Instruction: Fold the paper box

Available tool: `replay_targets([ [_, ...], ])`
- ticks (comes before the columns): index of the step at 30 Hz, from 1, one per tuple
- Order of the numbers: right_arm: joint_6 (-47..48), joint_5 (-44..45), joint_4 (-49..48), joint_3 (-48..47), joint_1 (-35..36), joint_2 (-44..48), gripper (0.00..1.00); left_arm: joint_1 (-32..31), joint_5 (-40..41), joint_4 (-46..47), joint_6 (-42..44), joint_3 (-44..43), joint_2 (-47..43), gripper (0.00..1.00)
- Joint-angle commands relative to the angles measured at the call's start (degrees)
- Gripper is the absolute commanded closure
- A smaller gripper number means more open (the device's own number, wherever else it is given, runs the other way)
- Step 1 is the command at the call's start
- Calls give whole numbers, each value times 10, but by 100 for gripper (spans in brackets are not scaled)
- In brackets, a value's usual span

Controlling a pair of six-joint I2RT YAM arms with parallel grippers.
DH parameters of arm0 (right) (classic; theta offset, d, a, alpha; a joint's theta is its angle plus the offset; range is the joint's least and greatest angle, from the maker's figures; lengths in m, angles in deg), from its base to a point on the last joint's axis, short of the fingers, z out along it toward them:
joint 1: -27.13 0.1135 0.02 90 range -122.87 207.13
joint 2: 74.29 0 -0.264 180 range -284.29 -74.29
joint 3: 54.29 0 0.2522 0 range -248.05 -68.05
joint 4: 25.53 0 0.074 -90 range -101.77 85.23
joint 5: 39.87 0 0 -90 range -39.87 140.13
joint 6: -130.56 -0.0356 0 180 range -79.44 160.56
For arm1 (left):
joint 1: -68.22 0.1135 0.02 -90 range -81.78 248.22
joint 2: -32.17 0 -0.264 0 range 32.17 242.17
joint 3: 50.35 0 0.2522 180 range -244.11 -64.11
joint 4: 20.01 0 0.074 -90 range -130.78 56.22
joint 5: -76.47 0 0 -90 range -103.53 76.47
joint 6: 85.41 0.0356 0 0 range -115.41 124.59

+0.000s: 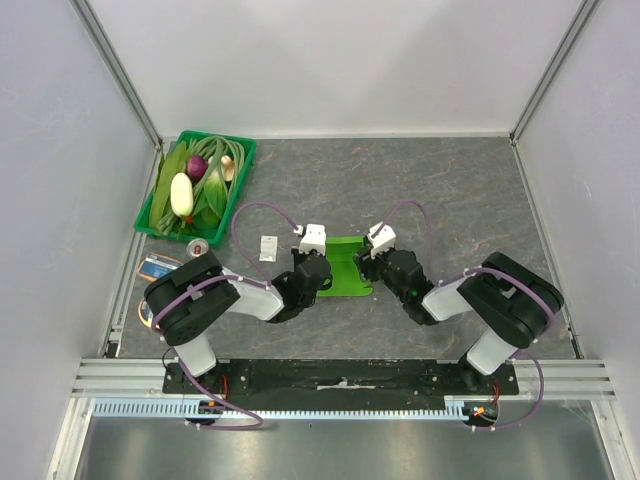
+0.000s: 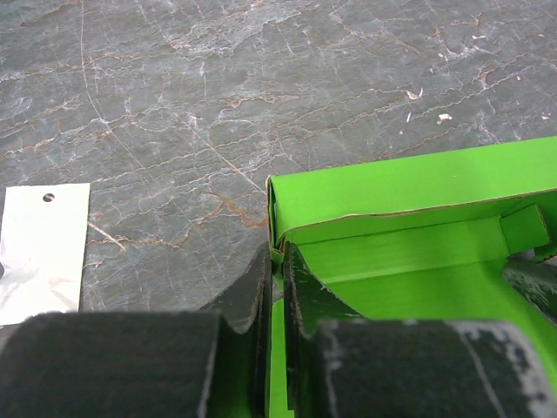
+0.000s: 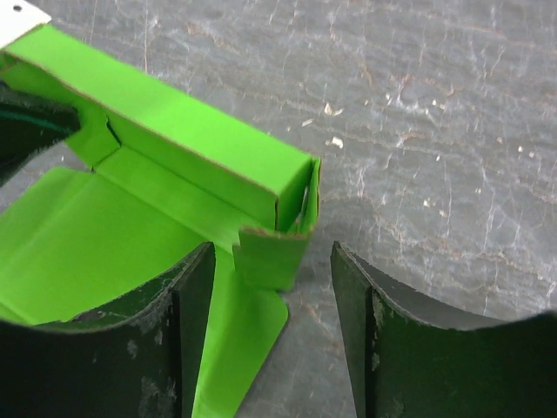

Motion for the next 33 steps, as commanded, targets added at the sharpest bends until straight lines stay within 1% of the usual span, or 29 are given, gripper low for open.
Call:
replay_targets([
  [1,21,29,-74,-34,-6,-28,37,0,19,-1,-2,-7,4,98],
  [2,22,33,-78,-42,-8,-32,38,0,19,0,-2,-7,4,98],
  [4,27,18,-81,-53,-10,-50,42,0,18,0,-2,-7,4,98],
  [5,29,16,-81,-63,-10,-56,51,0,17,1,-2,-7,5,98],
  [6,32,10,-82,-68,-10,-66,56,0,17,0,-1,-7,5,98],
  [7,32,5,-80,-71,-10,-70,58,0,18,0,-2,-7,6,98],
  [8,32,-3,-73,-77,-10,-72,57,-1,18,1,0,-7,6,98],
  [10,18,-32,-54,-75,-10,-55,45,0,18,0,1,-7,4,98],
  [11,-14,-42,-38,-64,-12,-28,30,0,18,1,0,-7,4,98],
  [12,-33,-78,-28,-59,-16,-12,25,0,18,1,0,-7,6,98],
  [13,-45,-88,-15,-55,-17,4,21,0,18,1,0,-9,7,98],
  [14,-56,-91,34,-54,-16,39,15,0,17,1,0,-9,9,98],
  [16,-85,-77,106,-36,-17,79,13,0,16,1,-2,-10,10,98],
  [17,-92,-60,135,-30,-17,125,12,0,16,0,-2,-10,10,98],
  [19,-103,-53,208,-11,-21,169,12,0,17,-1,-3,-11,10,98],
  [20,-107,-47,231,-6,-22,208,13,0,16,-1,-2,-11,10,98],
  [21,-111,-34,256,-5,-23,226,14,0,17,-3,-3,-11,10,98],
  [22,-115,-19,301,-1,-26,239,15,0,19,-3,-2,-10,9,98],
  [23,-116,29,319,-1,-28,263,18,0,21,-2,-2,-10,10,98],
  [24,-118,46,327,3,-41,273,21,0,23,-2,0,-11,10,98],
  [25,-120,53,307,18,-49,281,23,0,23,-2,2,-11,8,98],
  [26,-121,48,297,20,-59,280,32,0,23,-2,1,-10,7,98],
  [28,-106,46,289,0,-75,258,42,0,22,-1,1,-10,9,98],
  [29,-90,35,280,-8,-75,223,47,0,21,-1,1,-10,10,98],
  [30,-72,2,269,-13,-75,205,49,0,21,-1,1,-10,10,98],
  [32,-39,-24,207,-11,-75,166,51,0,21,-1,1,-10,11,98],
  [33,-29,-71,199,-15,-75,159,52,0,20,-1,2,-10,10,98],
])
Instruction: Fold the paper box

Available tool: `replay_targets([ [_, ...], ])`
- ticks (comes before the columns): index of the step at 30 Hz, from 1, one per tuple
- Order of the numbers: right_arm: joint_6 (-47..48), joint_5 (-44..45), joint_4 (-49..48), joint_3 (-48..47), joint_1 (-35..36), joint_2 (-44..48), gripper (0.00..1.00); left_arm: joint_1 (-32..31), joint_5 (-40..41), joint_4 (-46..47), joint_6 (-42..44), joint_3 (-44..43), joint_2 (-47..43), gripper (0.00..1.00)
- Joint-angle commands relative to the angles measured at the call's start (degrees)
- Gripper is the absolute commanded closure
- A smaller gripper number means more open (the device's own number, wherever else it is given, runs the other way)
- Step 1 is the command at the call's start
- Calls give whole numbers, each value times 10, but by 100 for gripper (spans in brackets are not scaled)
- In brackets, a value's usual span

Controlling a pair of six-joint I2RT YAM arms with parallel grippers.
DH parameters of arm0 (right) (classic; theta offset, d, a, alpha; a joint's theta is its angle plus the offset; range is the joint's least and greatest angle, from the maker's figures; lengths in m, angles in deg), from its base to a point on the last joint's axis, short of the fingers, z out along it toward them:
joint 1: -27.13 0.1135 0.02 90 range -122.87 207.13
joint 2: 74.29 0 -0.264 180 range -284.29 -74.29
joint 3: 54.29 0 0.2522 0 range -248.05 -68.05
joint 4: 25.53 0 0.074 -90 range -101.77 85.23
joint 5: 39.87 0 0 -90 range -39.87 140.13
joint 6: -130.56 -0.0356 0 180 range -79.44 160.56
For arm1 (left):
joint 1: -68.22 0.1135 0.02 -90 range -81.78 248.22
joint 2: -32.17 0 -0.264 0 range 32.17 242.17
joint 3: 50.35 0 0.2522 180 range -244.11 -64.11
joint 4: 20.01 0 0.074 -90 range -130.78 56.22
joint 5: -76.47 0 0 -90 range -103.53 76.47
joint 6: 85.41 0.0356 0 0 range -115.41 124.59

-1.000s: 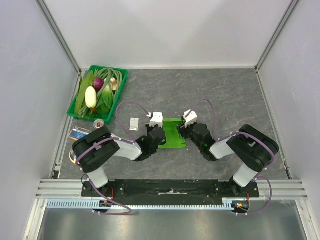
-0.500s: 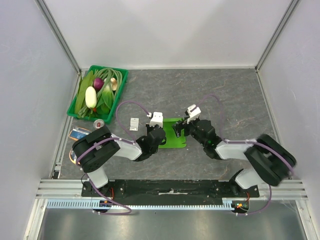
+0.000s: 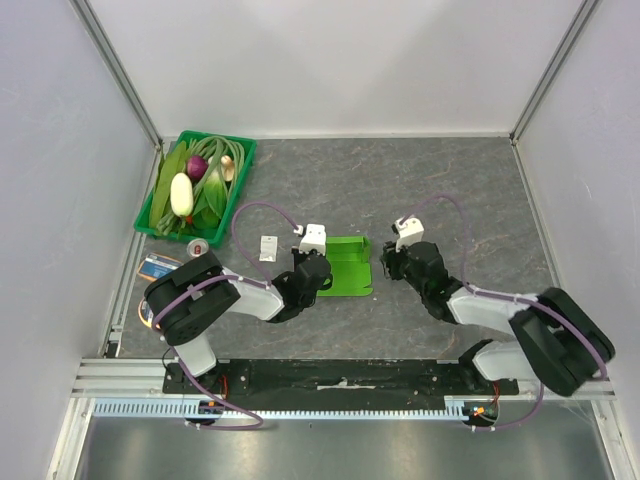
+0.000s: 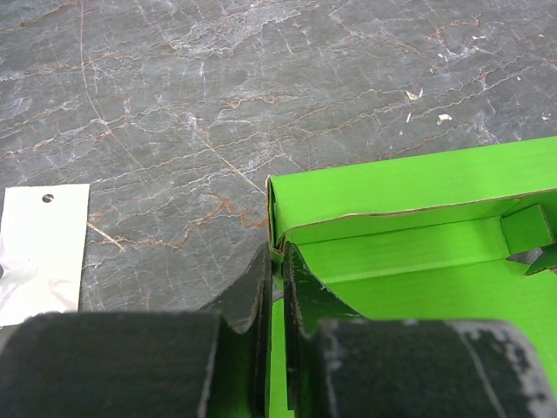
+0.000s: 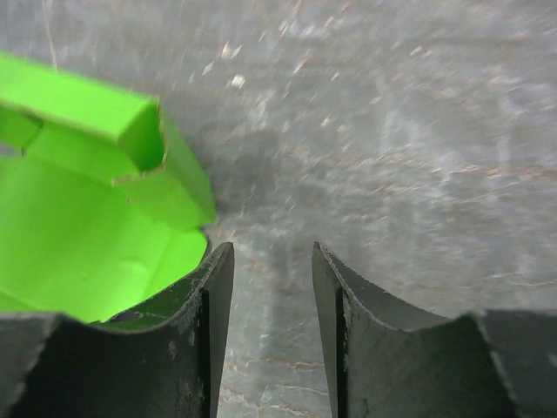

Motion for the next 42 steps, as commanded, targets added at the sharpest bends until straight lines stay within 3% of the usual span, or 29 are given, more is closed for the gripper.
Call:
replay_targets([
  [1,56,-87,-89,-20,3,-54,52,0,20,-1,2,-9,8,98],
  [7,77,-110,-193,-11,5,-119,50,0,20,2,4,-6,2,98],
  [18,101,-160,-241,-45,6,-180,54,0,20,4,5,-3,0,98],
  [33,117,-30,-303,-93,59,-256,77,-1,17,5,6,-3,0,98],
  [36,109,0,-295,-107,61,-266,89,0,17,5,5,-3,1,98],
  [42,112,2,-295,-129,59,-291,74,0,16,5,3,-3,0,98],
])
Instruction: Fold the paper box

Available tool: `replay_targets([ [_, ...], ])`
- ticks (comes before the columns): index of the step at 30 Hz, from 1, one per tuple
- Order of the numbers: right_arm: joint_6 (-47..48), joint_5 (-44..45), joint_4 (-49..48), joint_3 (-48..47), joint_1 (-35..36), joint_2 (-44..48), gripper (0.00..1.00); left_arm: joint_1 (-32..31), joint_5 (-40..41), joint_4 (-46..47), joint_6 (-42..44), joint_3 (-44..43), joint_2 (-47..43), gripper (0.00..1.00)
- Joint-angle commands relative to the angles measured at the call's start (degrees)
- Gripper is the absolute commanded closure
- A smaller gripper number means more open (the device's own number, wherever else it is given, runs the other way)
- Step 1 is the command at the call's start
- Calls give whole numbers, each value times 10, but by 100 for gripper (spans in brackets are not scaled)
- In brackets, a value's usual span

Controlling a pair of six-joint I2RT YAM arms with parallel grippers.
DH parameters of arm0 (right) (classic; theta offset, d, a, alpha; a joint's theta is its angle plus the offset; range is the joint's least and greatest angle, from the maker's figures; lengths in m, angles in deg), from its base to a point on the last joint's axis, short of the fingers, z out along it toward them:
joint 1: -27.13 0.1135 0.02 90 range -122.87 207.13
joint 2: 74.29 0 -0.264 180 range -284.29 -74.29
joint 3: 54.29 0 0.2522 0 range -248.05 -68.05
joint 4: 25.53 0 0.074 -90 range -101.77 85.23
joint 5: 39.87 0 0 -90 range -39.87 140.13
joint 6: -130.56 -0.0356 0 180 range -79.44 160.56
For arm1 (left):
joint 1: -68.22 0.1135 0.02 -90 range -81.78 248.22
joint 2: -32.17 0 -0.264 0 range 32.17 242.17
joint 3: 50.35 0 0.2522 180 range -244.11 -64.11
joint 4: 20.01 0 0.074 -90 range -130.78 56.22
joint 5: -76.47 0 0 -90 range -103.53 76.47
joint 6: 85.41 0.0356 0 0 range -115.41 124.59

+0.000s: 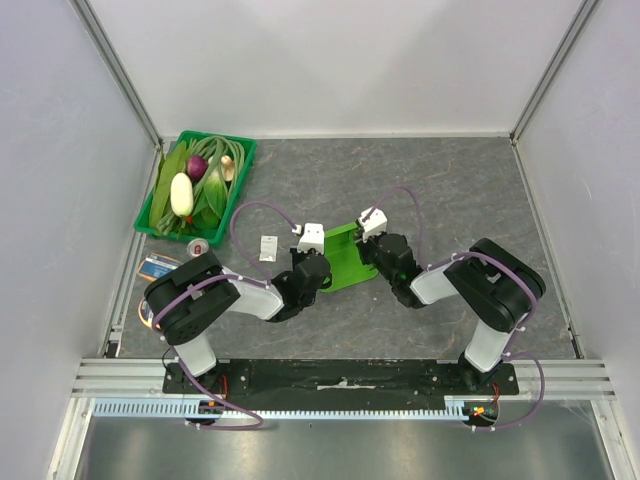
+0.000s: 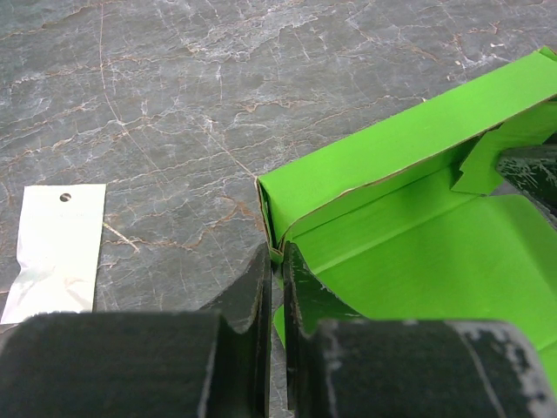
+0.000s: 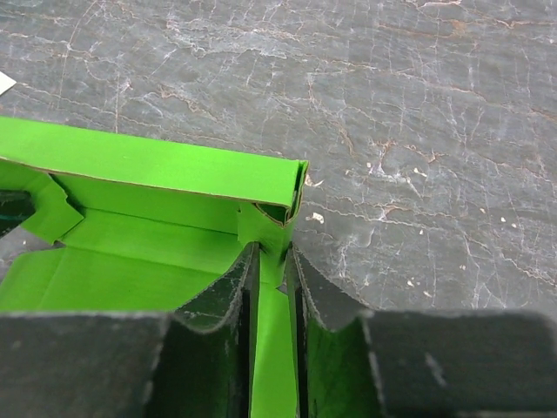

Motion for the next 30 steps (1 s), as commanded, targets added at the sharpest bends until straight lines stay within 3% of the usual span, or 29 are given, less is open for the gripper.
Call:
replay_targets([
  [1,1,19,-36,-33,4,-16,73,-3,3,6,3,-3,0,98],
  [4,4,28,-33,-43,4,-27,63,-3,4,7,4,-3,0,98],
  [8,10,29,-20,-64,2,-42,63,-3,3,7,4,-2,-1,98],
  [13,5,9,-11,-80,2,-62,77,-3,3,7,5,-3,0,98],
  [23,-25,-67,45,-49,-15,-19,65,-3,2,7,2,-3,4,98],
  [29,-23,-49,45,-54,-16,-24,83,-3,-1,7,1,-3,2,98],
  [30,-26,-24,46,-57,-16,-30,92,-3,-1,7,1,-3,2,98],
])
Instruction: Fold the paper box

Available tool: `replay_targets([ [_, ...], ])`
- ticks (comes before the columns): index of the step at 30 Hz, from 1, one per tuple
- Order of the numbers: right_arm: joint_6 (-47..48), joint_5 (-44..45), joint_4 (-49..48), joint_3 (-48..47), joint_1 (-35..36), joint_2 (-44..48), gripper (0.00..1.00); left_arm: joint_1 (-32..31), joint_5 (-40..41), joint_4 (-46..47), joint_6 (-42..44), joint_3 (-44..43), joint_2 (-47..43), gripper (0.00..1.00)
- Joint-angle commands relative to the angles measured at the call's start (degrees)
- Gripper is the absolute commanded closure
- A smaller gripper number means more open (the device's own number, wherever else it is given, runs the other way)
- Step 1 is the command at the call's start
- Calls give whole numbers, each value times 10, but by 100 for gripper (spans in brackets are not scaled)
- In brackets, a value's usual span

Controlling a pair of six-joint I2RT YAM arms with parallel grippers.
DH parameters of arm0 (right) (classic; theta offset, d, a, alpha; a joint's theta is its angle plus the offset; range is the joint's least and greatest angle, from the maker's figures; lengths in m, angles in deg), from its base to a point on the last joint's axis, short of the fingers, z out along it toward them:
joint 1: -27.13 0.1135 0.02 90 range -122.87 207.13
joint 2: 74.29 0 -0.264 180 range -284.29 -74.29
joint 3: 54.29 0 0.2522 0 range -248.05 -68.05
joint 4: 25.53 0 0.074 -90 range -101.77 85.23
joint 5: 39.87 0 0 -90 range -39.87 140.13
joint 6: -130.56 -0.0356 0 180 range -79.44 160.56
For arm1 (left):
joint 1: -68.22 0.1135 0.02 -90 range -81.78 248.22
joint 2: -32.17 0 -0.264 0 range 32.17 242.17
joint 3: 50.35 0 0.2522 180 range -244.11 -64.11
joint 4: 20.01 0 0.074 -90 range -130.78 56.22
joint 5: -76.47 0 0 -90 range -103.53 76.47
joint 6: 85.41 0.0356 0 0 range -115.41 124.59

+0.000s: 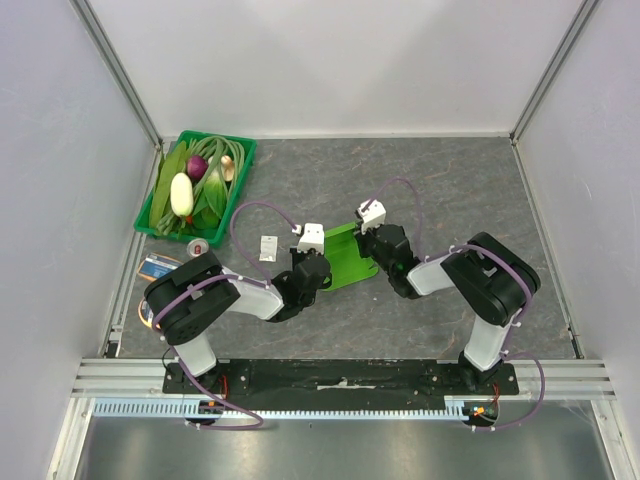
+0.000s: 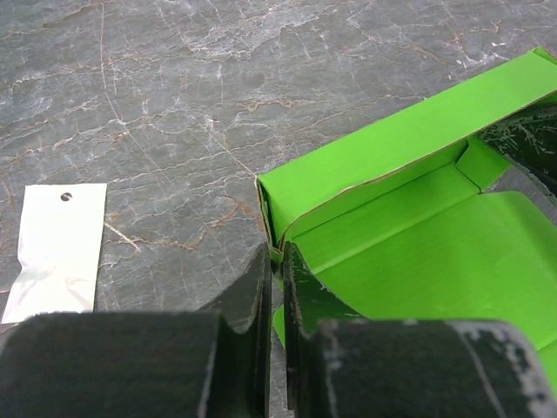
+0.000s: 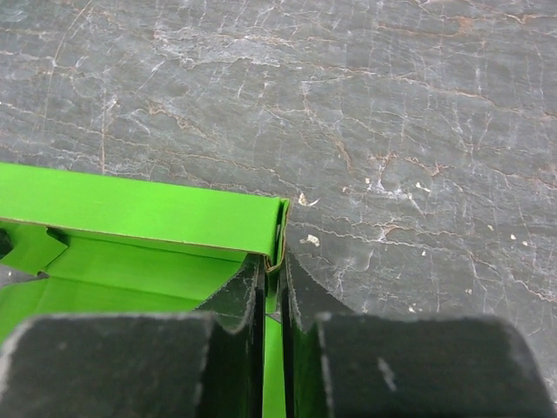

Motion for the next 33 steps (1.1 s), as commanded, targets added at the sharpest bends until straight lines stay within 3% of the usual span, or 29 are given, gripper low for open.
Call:
replay_targets([
  [1,-13,23,10,-14,15,-5,96,-3,0,6,0,-3,1,98],
  [2,-13,37,9,-22,20,-15,100,-3,0,6,0,-3,1,98],
  [5,-23,146,19,-43,57,-29,100,-3,1,5,0,-3,1,98],
  [7,-52,315,23,-48,103,-39,100,-3,2,5,-3,-3,1,98],
  [10,-130,562,110,-87,167,-54,100,-3,2,-2,-8,-6,3,98],
  [13,-236,633,202,-103,172,-68,100,-3,3,-5,-14,-5,2,98],
  [18,-267,638,249,-111,173,-68,100,-3,-4,-6,-20,-6,3,98],
  [21,-240,605,206,-98,172,-65,100,-3,-4,-7,-19,-8,6,98],
  [23,-195,546,128,-61,170,-51,100,-3,-2,-7,-19,-8,7,98],
  [29,-167,383,74,24,137,27,66,-3,-1,-8,-18,-8,8,98],
  [33,-149,245,101,58,105,90,52,-3,0,-7,-16,-8,7,98],
])
